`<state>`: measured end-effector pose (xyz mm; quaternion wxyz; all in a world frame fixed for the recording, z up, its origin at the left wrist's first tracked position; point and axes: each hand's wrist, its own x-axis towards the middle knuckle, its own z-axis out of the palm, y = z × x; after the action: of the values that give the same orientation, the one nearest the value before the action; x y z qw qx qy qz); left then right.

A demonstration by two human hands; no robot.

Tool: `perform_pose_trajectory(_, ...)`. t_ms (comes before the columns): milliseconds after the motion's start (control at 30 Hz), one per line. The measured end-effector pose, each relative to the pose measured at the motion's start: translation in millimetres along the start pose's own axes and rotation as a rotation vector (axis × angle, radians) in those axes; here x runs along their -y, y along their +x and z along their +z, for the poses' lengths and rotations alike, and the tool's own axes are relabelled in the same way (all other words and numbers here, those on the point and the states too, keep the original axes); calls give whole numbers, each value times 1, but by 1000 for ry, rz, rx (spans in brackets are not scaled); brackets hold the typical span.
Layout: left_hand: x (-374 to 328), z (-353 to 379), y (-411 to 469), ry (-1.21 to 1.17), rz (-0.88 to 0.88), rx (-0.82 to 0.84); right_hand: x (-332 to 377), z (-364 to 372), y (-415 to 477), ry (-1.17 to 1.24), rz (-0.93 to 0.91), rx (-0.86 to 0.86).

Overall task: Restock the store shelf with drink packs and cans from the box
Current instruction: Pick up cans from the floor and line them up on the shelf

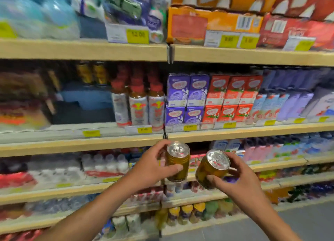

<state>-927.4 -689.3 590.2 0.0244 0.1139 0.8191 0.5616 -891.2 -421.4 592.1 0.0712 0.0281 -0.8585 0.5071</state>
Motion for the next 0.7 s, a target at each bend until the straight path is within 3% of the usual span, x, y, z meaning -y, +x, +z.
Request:
perform_pose_trajectory(400,6,-242,-25,263,-77,-431,138,155,61,47,-210,148)
perform_pose_trajectory(567,38,-309,6,412,-213,-505,175,207,73,71,-221,175)
perform_pose_trajectory(700,57,-325,26,472,-283,-471,195,238,83,79,-213,174)
